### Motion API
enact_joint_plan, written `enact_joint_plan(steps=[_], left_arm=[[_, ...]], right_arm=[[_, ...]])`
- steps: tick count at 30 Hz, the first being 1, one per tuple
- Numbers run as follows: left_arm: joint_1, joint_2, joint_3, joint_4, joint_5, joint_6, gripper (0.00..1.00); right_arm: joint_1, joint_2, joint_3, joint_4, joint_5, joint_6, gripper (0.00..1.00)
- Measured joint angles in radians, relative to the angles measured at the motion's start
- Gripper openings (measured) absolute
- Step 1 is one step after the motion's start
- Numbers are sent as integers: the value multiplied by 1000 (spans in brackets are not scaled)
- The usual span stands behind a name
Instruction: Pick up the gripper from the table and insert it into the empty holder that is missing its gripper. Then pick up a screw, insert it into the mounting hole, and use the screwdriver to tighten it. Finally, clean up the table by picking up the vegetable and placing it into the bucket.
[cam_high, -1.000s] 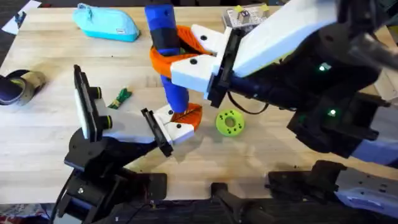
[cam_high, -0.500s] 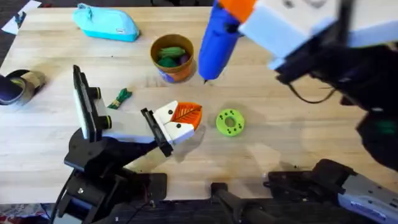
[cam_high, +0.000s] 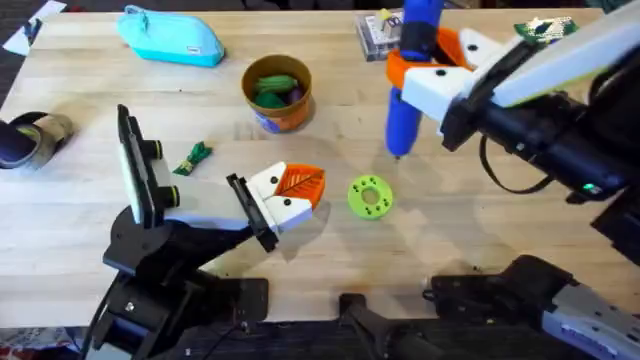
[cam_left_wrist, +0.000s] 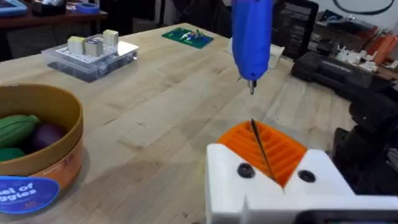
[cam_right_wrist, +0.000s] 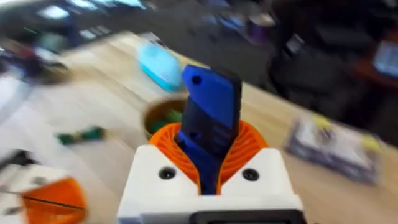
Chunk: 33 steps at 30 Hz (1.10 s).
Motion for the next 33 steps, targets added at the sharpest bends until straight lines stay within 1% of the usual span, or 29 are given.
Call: enact_joint_plan(steps=[4,8,11,14,18,22,28,33], left_arm=[[0,0,0,0,0,0,16],[0,0,0,0,0,0,16],[0,0,0,0,0,0,16],[0,0,0,0,0,0,16],[0,0,0,0,0,0,16],[0,0,0,0,0,0,16],[0,0,0,0,0,0,16],[0,0,0,0,0,0,16]], right_arm=[[-88,20,-1,-172,150,0,102],[-225,83,-1,-311,227,41,101],[-337,158,0,-381,245,78,100],[-437,246,0,-410,239,98,101],[-531,370,0,-417,233,112,101],[-572,498,1,-410,231,118,101],[-576,664,13,-404,229,119,100],[-569,716,48,-412,234,118,100]])
